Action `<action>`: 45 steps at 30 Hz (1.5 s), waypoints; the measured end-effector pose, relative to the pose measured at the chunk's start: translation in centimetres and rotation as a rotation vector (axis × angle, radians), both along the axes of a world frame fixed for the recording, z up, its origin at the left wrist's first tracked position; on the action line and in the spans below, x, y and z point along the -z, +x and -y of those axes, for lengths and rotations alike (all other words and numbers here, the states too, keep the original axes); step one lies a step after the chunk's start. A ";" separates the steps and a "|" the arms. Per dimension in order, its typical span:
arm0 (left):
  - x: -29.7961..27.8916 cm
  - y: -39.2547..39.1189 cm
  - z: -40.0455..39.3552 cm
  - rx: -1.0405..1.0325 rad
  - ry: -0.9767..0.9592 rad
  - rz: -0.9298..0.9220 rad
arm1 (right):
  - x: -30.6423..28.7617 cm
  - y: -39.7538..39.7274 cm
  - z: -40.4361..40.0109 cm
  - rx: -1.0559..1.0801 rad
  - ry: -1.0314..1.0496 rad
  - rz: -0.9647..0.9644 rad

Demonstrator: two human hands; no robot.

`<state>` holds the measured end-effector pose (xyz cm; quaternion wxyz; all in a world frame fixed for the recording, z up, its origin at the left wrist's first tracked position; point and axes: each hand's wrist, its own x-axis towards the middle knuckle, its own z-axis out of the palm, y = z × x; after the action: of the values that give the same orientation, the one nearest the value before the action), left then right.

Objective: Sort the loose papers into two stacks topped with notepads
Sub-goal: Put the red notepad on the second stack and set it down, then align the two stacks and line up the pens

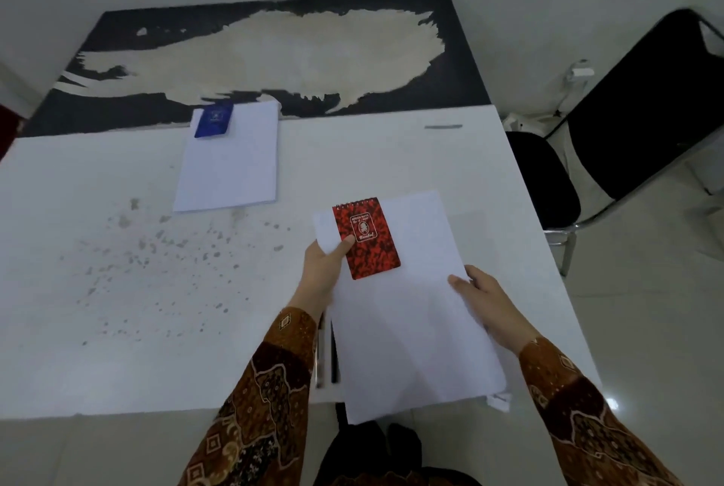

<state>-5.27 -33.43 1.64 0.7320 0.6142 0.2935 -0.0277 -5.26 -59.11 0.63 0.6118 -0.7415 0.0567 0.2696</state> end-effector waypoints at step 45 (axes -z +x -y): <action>3.2 21.0 -17.5 0.374 0.827 0.154 | 5.4 21.1 -21.6 0.125 -0.682 0.343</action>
<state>15.72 -15.97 -1.59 0.4274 0.8975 0.1087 0.0059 15.83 -37.50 -4.73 0.3460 -0.9318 0.0850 0.0697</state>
